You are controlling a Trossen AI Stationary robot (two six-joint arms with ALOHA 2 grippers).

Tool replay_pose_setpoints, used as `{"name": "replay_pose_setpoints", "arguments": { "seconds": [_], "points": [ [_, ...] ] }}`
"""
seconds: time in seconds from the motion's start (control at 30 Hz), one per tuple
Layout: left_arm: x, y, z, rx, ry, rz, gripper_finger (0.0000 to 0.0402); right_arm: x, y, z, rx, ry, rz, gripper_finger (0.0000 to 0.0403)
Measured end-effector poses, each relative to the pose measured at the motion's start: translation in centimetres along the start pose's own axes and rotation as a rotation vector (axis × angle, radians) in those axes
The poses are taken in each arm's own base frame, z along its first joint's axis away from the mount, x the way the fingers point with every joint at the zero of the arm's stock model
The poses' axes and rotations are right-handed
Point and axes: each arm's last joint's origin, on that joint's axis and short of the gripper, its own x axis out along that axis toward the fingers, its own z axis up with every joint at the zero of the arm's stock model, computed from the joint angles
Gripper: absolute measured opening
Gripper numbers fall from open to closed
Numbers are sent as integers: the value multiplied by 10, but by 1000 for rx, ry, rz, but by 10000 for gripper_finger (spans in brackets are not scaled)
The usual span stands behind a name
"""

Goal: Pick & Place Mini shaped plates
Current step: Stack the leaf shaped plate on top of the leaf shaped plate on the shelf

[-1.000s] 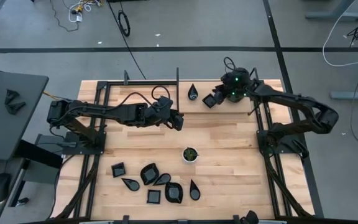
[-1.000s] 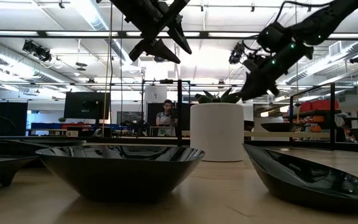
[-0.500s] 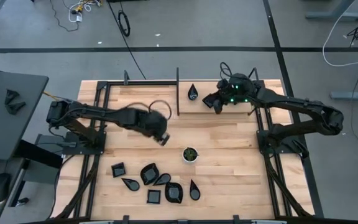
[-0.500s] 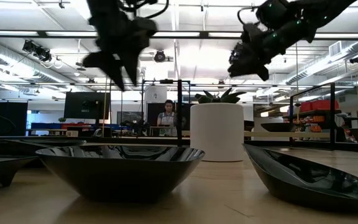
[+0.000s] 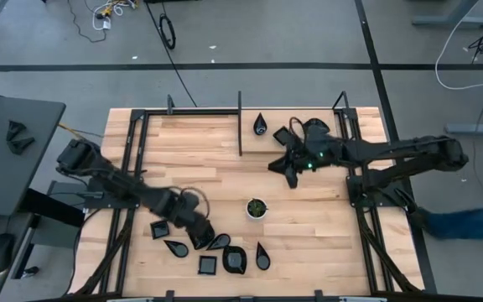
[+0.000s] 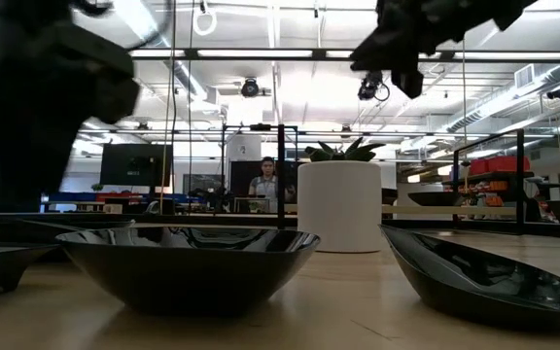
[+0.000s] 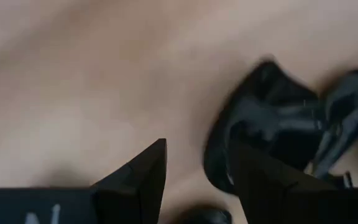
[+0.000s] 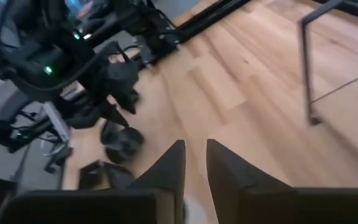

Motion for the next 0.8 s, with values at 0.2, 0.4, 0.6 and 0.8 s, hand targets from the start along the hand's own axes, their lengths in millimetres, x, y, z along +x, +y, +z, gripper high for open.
{"name": "replay_pose_setpoints", "arguments": {
  "seconds": [0.2, 0.4, 0.6, 0.8],
  "points": [
    [6, 5, -41, -75, -59, -14, 177, 0, 31, -13, 58, -54, 14, 61],
    [21, 13, -58, -119, -141, -128, 177, -2, 46, -17, 91, -111, 19, 53],
    [26, 17, -57, -165, -214, -175, 177, -3, 50, -15, 117, -145, 35, 49],
    [26, 15, -56, -140, -265, -198, 149, -3, 50, -16, 127, -144, 40, 49]
  ]
}}
